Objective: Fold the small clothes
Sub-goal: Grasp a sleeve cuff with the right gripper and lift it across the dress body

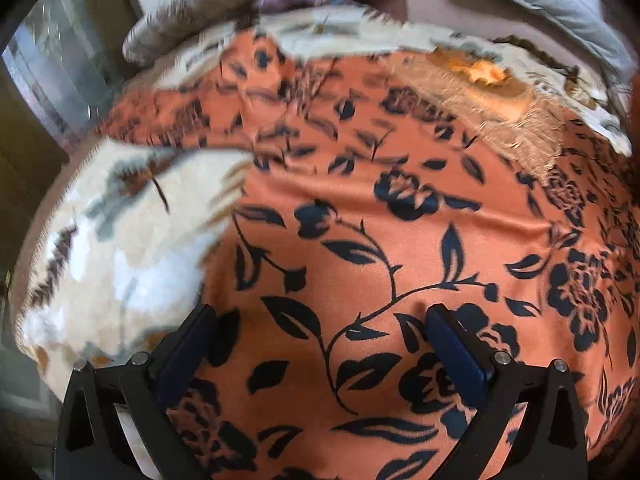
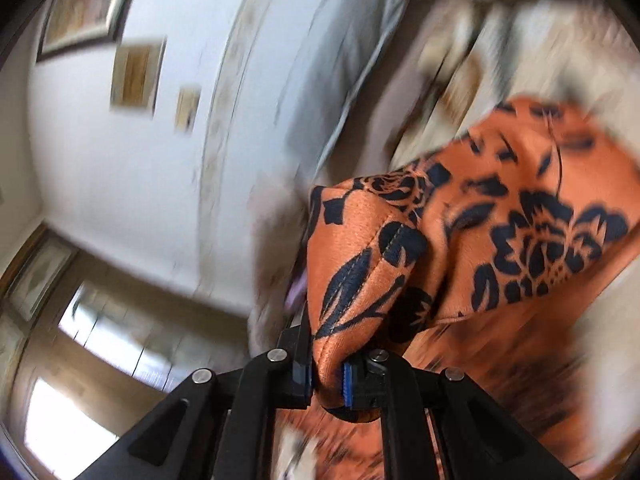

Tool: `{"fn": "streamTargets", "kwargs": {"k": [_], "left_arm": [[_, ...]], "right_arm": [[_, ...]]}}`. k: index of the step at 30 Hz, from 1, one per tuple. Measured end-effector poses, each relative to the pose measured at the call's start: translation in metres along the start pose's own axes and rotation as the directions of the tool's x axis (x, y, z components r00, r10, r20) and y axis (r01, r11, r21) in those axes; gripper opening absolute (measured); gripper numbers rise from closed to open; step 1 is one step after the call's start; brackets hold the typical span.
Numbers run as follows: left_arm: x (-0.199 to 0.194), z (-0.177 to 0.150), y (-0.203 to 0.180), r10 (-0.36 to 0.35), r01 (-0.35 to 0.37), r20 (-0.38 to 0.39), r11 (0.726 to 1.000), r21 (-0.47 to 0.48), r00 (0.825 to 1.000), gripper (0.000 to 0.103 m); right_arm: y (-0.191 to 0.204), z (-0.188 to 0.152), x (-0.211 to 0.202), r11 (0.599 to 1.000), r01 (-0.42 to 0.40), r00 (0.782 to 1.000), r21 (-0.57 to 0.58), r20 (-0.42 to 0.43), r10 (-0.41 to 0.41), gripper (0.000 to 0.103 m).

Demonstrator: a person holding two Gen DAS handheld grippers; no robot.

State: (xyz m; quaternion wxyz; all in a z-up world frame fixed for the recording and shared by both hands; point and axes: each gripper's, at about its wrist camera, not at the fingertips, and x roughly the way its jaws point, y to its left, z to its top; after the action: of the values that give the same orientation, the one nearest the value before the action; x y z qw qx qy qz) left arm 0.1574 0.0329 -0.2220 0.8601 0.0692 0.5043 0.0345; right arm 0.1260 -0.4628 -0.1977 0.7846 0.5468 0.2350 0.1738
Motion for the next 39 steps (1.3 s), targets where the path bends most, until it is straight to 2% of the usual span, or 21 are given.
{"fn": "streamTargets", "kwargs": {"k": [3,5,7,8,13,15,17,18,19,20,21,23,26,28,30,31,35,36,37,38,39], "left_arm": [[-0.024,-0.002,0.007,-0.001,0.001,0.087,1.000,-0.004,0.996,0.103],[-0.034,0.000,0.013,-0.018,0.020,0.114,1.000,-0.020,0.993,0.103],[-0.043,0.002,0.020,-0.035,0.039,0.135,0.999,-0.030,0.990,0.103],[-0.046,0.003,0.021,-0.040,0.045,0.144,0.998,-0.032,0.989,0.103],[-0.056,0.002,0.018,-0.077,0.084,0.173,0.996,-0.034,0.982,0.103],[-0.058,0.004,0.010,-0.105,0.110,0.165,0.994,-0.021,0.981,0.103],[-0.057,0.011,0.000,-0.137,0.139,0.154,0.990,-0.005,0.978,0.103],[-0.056,0.016,-0.006,-0.159,0.162,0.153,0.987,-0.002,0.975,0.103],[-0.056,0.020,-0.012,-0.177,0.180,0.154,0.984,-0.002,0.972,0.103],[-0.054,0.026,-0.019,-0.198,0.201,0.152,0.980,-0.003,0.968,0.103],[-0.051,0.033,-0.025,-0.220,0.223,0.145,0.975,-0.004,0.965,0.103],[-0.044,0.045,-0.038,-0.267,0.270,0.131,0.963,-0.007,0.955,0.102],[-0.028,0.060,-0.058,-0.348,0.350,0.076,0.936,-0.018,0.934,0.087],[-0.009,0.069,-0.070,-0.400,0.400,0.005,0.915,-0.045,0.916,0.065],[0.005,0.074,-0.077,-0.437,0.432,-0.042,0.898,-0.087,0.899,0.055],[0.012,0.076,-0.081,-0.455,0.447,-0.063,0.888,-0.106,0.888,0.055],[0.022,0.077,-0.095,-0.474,0.466,-0.068,0.879,-0.101,0.878,0.054],[0.021,0.078,-0.099,-0.483,0.477,-0.064,0.875,-0.083,0.873,0.045],[0.022,0.079,-0.102,-0.493,0.489,-0.064,0.869,-0.069,0.868,0.030],[0.023,0.080,-0.105,-0.511,0.507,-0.068,0.860,-0.066,0.857,0.023],[0.025,0.082,-0.107,-0.527,0.523,-0.069,0.849,-0.072,0.847,0.010]], "right_arm": [[-0.010,-0.041,0.040,0.999,0.034,0.987,-0.017,-0.156,-0.037,0.016],[-0.014,-0.060,0.057,0.993,0.101,0.957,-0.056,-0.268,-0.112,0.032],[-0.011,-0.071,0.063,0.991,0.115,0.941,-0.072,-0.313,-0.132,0.092],[-0.012,-0.074,0.057,0.991,0.110,0.946,-0.073,-0.299,-0.127,0.093],[-0.018,-0.073,0.000,0.993,0.108,0.967,-0.045,-0.228,-0.115,0.092],[0.014,-0.081,-0.010,0.991,0.136,0.976,-0.017,-0.171,-0.137,0.091],[0.020,-0.068,-0.025,0.983,0.179,0.978,0.035,-0.117,-0.174,0.087],[0.012,-0.062,-0.039,0.980,0.185,0.980,0.075,-0.086,-0.178,0.074],[0.018,-0.064,-0.010,0.977,0.188,0.981,0.099,-0.072,-0.181,0.064],[0.013,-0.058,-0.020,0.973,0.188,0.982,0.135,-0.045,-0.184,0.058],[0.011,-0.052,-0.022,0.969,0.191,0.981,0.159,-0.025,-0.190,0.046],[0.004,-0.043,-0.034,0.958,0.210,0.977,0.195,0.005,-0.215,0.041],[-0.005,-0.037,-0.025,0.936,0.274,0.960,0.219,-0.007,-0.279,0.041],[-0.012,-0.036,-0.017,0.919,0.315,0.949,0.237,-0.048,-0.313,0.041],[-0.020,-0.036,-0.009,0.907,0.341,0.940,0.246,-0.086,-0.330,0.041],[-0.021,-0.036,-0.010,0.904,0.349,0.937,0.246,-0.096,-0.336,0.041],[-0.028,-0.034,-0.003,0.902,0.374,0.927,0.218,-0.124,-0.354,0.041],[-0.031,-0.034,-0.006,0.901,0.377,0.925,0.213,-0.124,-0.358,0.041],[-0.030,-0.035,-0.005,0.901,0.383,0.923,0.205,-0.125,-0.364,0.041],[-0.031,-0.036,-0.004,0.900,0.388,0.921,0.201,-0.124,-0.369,0.041],[-0.032,-0.037,-0.003,0.898,0.389,0.920,0.203,-0.124,-0.371,0.041]]}}
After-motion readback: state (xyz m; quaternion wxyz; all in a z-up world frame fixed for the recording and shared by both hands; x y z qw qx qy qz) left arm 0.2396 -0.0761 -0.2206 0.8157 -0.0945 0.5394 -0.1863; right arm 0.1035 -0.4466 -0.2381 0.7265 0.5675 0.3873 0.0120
